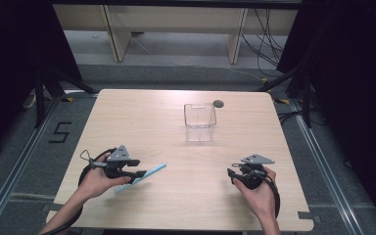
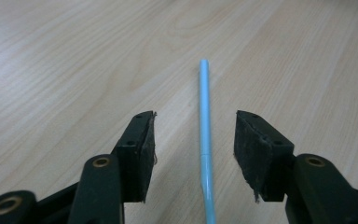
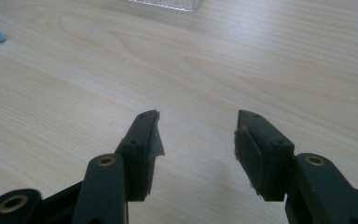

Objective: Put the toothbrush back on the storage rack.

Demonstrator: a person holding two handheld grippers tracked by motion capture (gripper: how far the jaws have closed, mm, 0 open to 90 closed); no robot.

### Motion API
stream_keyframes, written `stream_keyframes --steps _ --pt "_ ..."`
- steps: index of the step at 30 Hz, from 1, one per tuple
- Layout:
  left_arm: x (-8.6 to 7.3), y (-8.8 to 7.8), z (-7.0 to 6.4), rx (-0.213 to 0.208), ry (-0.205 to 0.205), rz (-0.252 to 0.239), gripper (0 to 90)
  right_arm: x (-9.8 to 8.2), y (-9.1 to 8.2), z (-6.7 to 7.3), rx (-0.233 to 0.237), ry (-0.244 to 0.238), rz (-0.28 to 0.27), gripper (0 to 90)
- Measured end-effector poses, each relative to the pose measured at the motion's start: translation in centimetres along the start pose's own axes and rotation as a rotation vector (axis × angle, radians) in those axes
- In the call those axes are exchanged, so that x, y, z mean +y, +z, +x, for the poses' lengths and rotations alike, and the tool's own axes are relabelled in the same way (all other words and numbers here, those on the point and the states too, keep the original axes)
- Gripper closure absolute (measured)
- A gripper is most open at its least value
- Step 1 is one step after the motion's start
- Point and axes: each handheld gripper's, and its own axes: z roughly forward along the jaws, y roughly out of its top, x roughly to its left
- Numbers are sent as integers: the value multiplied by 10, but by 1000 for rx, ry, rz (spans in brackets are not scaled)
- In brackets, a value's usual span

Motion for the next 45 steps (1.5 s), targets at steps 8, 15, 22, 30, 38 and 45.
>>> stream_keyframes --steps 8,15,22,30,38,45 --pt "14 7 2 -34 103 181 570 1 0 1 4 -22 18 494" --pt "26 23 0 -38 83 318 614 2 -1 8 10 16 42 490" --pt "34 28 -1 -48 144 409 658 4 -3 8 16 12 58 487" --pt "39 33 -4 -57 160 488 724 4 -3 8 19 3 59 485" --pt "44 38 -5 -60 214 582 749 5 -2 9 24 -7 66 484" --pt "49 41 -8 -63 240 638 758 6 -3 9 27 -14 63 481"
